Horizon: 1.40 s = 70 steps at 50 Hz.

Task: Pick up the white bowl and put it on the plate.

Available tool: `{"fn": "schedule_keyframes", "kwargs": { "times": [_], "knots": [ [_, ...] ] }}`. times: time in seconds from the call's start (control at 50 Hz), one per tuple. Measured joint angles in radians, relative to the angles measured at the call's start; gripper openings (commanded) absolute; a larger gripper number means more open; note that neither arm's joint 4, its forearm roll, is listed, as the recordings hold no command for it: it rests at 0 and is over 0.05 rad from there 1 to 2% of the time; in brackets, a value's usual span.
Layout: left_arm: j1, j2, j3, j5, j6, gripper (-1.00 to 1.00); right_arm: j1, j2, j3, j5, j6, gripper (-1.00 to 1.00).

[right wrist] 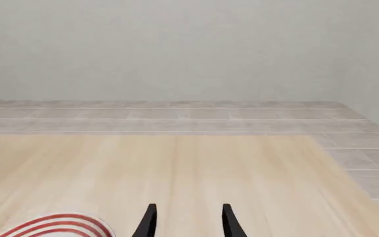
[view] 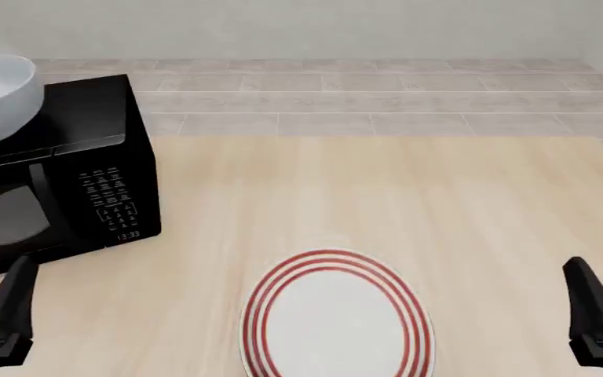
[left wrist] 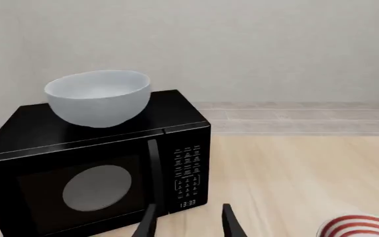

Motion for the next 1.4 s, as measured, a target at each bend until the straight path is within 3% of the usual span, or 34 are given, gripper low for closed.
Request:
{"fn": "schedule_keyframes", "kwargs": {
  "times": [0.74,0.98,1.4],
  "knots": [
    [0.017,0.076,-0.051,-0.011,0.002,1.0,-0.006,-0.002,-0.002,0.001,0.001,1.0],
    [0.016,0.165,-0.163,-0.004,0.078,1.0,-0.006,-0.002,-0.002,0.001,0.001,1.0],
    [-0.003,0.309,-0.484,0.151,0.279,1.0,-0.006,-0.002,-0.002,0.001,0.001,1.0]
  ]
}}
